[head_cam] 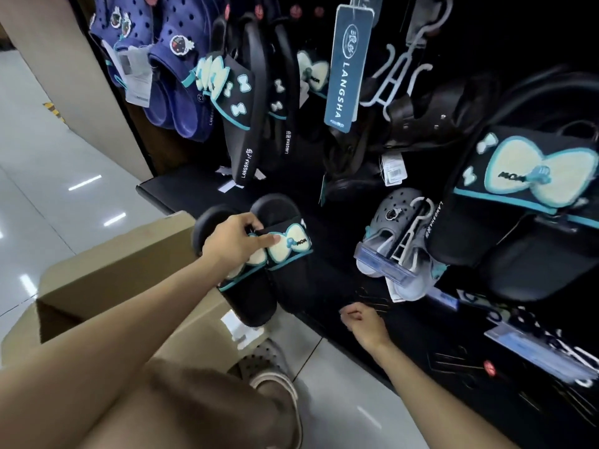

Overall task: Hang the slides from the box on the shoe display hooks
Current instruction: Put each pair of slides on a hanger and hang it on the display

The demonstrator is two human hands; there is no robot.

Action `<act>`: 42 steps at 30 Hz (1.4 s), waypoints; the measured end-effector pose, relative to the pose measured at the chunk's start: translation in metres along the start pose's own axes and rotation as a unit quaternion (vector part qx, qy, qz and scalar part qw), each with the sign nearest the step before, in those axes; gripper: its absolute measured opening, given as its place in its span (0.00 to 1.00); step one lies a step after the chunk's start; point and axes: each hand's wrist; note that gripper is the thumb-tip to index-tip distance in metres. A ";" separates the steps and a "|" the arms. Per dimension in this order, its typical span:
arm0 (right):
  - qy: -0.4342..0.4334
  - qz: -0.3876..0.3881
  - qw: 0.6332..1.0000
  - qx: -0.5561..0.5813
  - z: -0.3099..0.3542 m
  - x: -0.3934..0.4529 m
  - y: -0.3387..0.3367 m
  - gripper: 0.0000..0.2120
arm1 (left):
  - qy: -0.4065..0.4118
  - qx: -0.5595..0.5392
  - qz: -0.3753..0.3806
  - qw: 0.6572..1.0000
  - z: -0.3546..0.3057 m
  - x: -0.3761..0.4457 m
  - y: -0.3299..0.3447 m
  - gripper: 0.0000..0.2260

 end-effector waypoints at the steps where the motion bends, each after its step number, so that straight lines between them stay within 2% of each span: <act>1: 0.013 -0.008 1.000 -0.002 -0.011 -0.003 -0.004 0.02 | -0.006 -0.010 0.006 1.000 -0.004 -0.002 0.010 0.17; 11: 0.139 -0.129 0.982 -0.004 -0.108 -0.027 -0.060 0.08 | -0.072 -0.061 0.068 0.993 -0.017 -0.043 0.119 0.18; 15: 0.184 -0.190 0.964 -0.026 -0.140 -0.032 -0.072 0.17 | -0.075 -0.085 0.079 0.990 -0.018 -0.047 0.132 0.17; 17: 0.198 -0.186 0.960 -0.066 -0.150 -0.034 -0.074 0.24 | -0.070 -0.086 0.082 0.990 -0.019 -0.047 0.134 0.17; 21: 0.192 -0.106 0.960 -0.175 -0.160 -0.036 -0.066 0.31 | -0.062 -0.060 0.082 0.993 -0.019 -0.047 0.136 0.18; 25: 0.157 -0.025 0.956 -0.248 -0.168 -0.042 -0.052 0.32 | -0.064 -0.051 0.086 0.993 -0.021 -0.050 0.140 0.17; 27: 0.128 -0.017 0.951 -0.281 -0.171 -0.048 -0.048 0.32 | -0.068 -0.050 0.091 0.992 -0.023 -0.052 0.141 0.16; 29: 0.090 -0.036 0.955 -0.282 -0.173 -0.052 -0.047 0.31 | -0.075 -0.051 0.096 0.991 -0.024 -0.053 0.143 0.16; 34: 0.026 -0.090 0.981 -0.171 -0.178 -0.064 -0.043 0.20 | -0.083 -0.051 0.110 0.989 -0.025 -0.054 0.147 0.17; 39: 0.040 -0.124 0.983 -0.128 -0.182 -0.065 -0.044 0.16 | -0.085 -0.063 0.120 0.987 -0.028 -0.054 0.151 0.16; 42: 0.068 -0.165 0.980 -0.087 -0.180 -0.055 -0.049 0.17 | -0.082 -0.054 0.124 0.987 -0.030 -0.054 0.153 0.15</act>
Point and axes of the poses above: each hand's wrist, its own x-axis towards the middle knuckle, its own y-axis out of the palm, z = x × y, and after that the axes turned 1 degree about -x, right-handed
